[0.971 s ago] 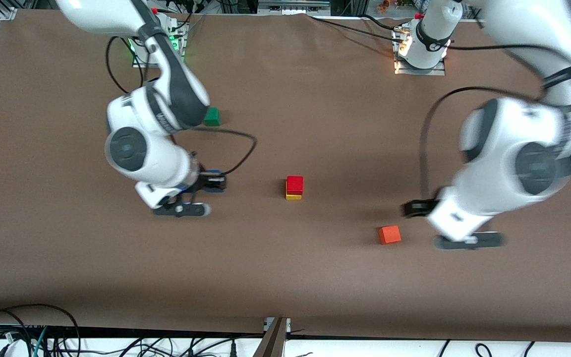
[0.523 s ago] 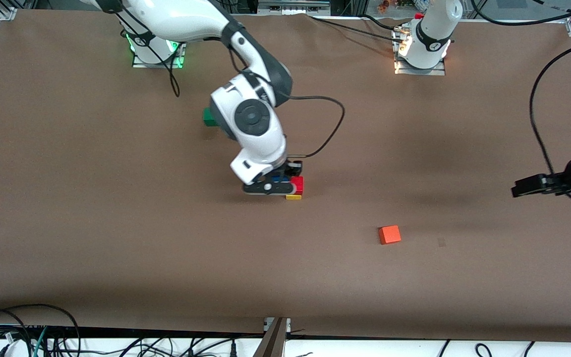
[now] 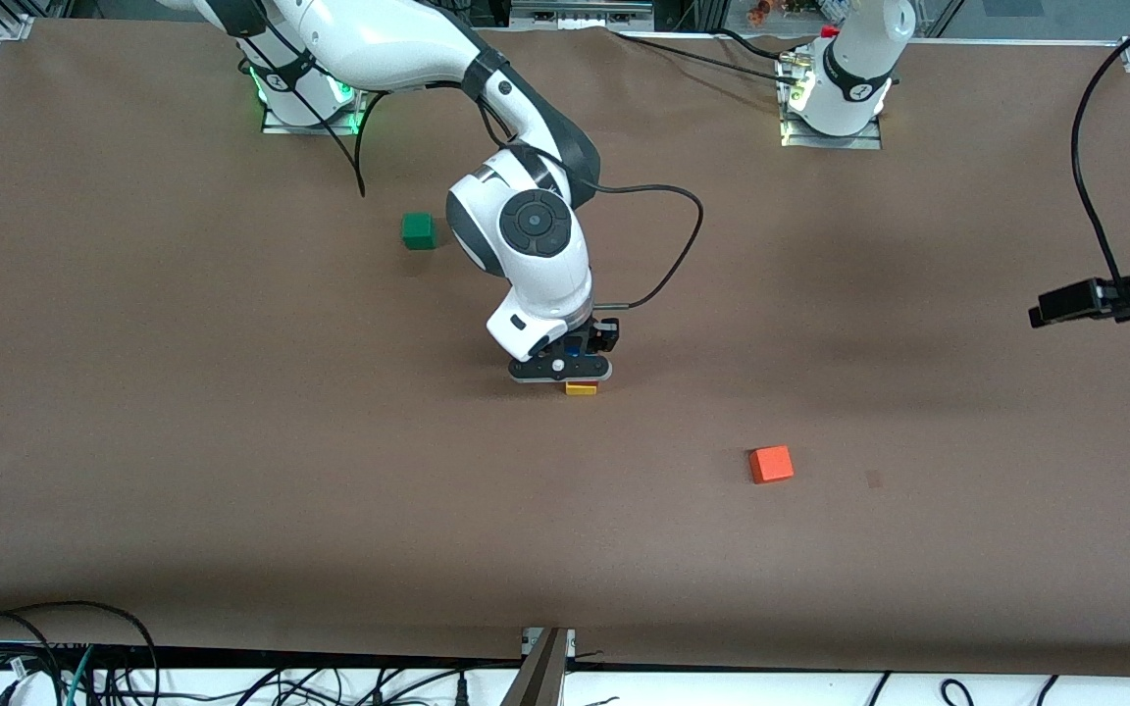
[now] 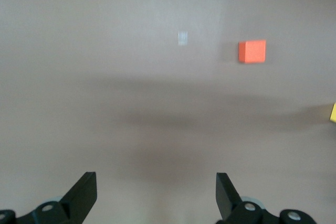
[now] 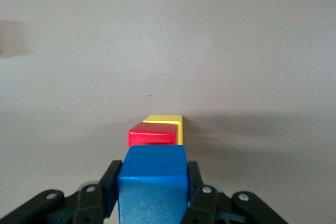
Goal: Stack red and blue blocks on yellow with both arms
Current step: 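Lower the blue cube onto the red cube with the right gripper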
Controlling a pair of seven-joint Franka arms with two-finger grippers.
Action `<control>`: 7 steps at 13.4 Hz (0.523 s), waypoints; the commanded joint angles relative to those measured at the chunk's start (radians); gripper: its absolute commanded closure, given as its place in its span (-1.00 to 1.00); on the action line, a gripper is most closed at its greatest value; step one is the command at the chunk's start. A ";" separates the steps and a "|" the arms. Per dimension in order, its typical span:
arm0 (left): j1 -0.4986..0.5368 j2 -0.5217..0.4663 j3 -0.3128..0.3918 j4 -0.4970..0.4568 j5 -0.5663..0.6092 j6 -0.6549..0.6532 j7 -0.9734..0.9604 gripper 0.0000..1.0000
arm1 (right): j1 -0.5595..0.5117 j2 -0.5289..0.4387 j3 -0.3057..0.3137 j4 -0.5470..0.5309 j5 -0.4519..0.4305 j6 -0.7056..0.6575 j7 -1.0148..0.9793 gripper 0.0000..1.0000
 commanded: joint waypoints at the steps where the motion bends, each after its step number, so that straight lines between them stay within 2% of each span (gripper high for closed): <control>1: 0.010 -0.138 -0.012 -0.222 -0.013 0.100 0.009 -1.00 | 0.017 0.036 -0.005 0.038 -0.021 0.017 0.034 0.06; 7: 0.004 -0.106 -0.014 -0.195 -0.010 0.098 0.009 -1.00 | 0.022 0.044 -0.005 0.038 -0.022 0.027 0.039 0.04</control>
